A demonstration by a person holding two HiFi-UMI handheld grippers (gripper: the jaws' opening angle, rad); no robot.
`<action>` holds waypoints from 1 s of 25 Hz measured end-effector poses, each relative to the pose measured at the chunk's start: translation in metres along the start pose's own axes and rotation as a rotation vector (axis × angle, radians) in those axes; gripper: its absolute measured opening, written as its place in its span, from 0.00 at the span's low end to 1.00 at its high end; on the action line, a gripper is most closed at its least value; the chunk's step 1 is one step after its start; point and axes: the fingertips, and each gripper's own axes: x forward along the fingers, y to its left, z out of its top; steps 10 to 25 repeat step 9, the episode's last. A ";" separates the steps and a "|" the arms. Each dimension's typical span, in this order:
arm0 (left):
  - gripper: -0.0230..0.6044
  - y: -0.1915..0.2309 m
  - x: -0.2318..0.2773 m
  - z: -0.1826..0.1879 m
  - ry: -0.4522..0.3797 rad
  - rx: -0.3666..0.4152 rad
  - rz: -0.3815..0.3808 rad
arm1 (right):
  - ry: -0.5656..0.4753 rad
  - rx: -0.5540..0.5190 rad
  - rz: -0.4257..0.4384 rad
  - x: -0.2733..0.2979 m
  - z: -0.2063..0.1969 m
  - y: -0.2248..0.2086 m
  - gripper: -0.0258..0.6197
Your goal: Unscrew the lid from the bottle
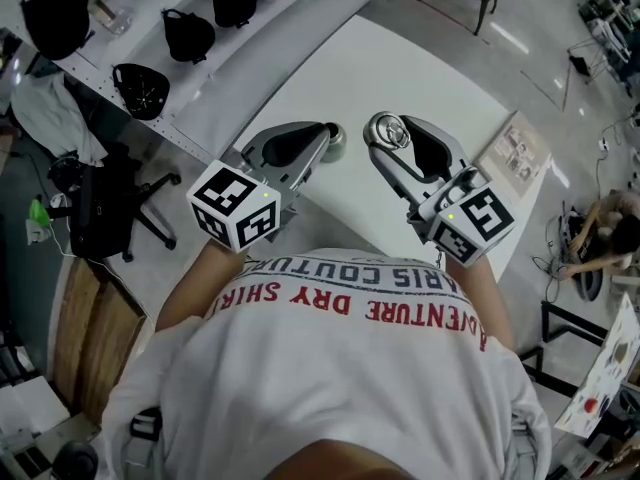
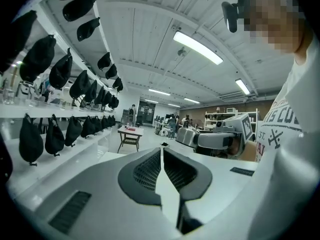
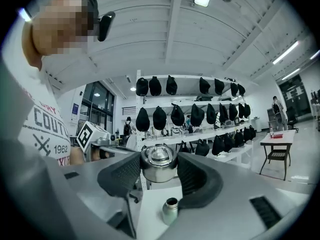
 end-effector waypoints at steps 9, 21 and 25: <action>0.10 0.005 0.000 0.004 0.013 0.014 0.021 | 0.006 -0.011 0.010 0.005 0.007 0.000 0.40; 0.10 0.005 0.000 0.004 0.013 0.014 0.021 | 0.006 -0.011 0.010 0.005 0.007 0.000 0.40; 0.10 0.005 0.000 0.004 0.013 0.014 0.021 | 0.006 -0.011 0.010 0.005 0.007 0.000 0.40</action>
